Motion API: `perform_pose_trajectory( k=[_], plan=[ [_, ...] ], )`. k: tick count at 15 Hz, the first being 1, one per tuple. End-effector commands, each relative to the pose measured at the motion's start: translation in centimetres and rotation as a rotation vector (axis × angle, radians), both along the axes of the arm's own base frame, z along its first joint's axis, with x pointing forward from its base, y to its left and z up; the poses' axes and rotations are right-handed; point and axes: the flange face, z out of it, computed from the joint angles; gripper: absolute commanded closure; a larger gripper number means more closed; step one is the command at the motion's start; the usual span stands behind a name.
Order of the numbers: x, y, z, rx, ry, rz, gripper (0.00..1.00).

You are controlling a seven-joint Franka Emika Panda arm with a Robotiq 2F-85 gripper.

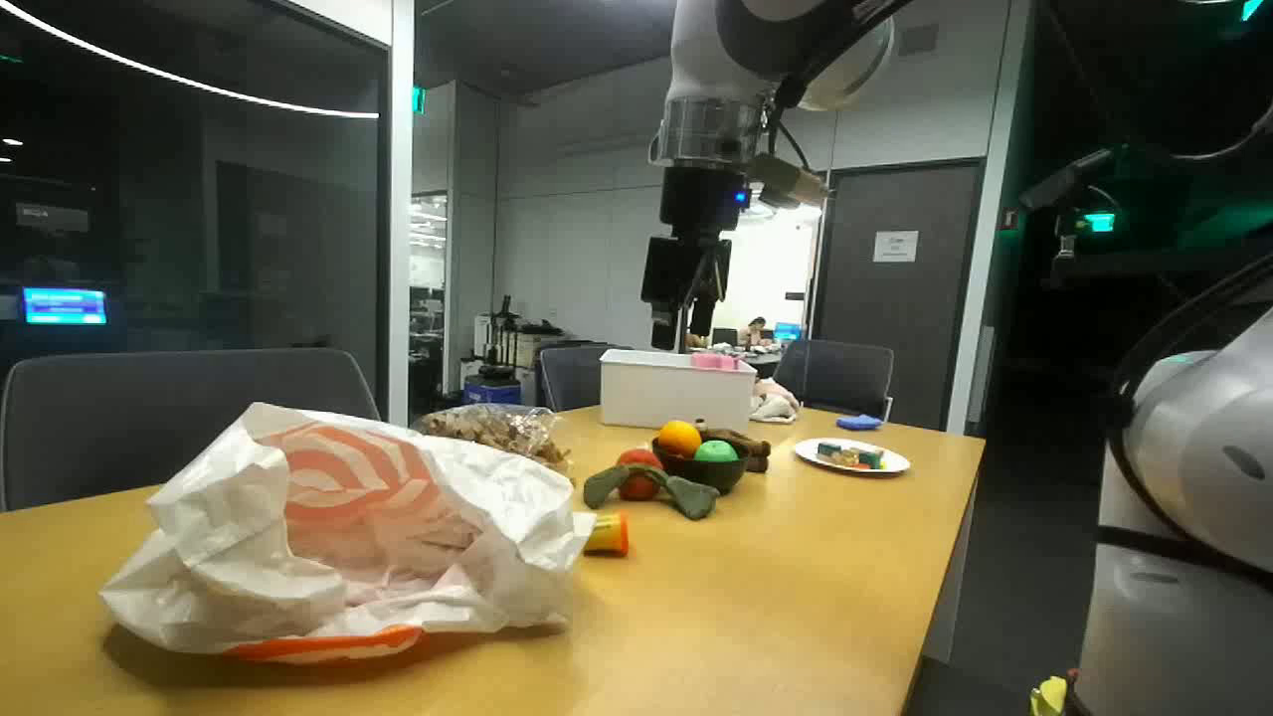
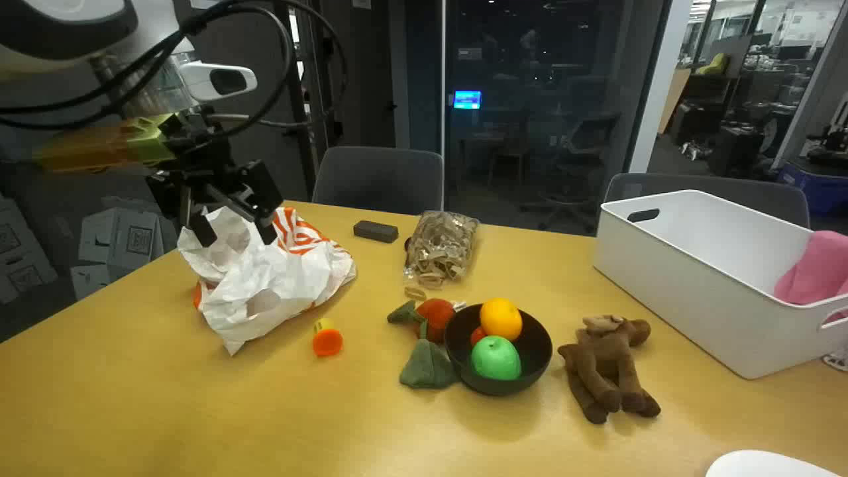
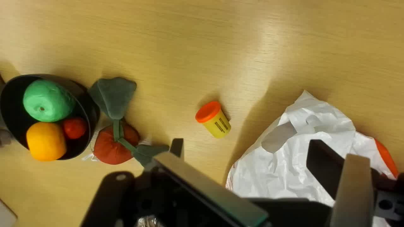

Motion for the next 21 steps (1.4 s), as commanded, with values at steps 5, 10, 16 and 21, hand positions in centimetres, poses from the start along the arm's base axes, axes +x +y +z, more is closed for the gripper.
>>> perform_pose_trajectory(
  k=[5,10,16,21],
  plan=[
    [0.4,-0.3,0.3,0.001,0.006,0.021,0.0],
    [3.7,-4.5,-5.0,0.069,0.117,0.117,0.0],
    [7.8,-8.3,-10.8,0.21,0.142,0.337,0.0],
    [10.7,-6.9,-15.7,0.164,0.161,0.426,0.0]
  ],
)
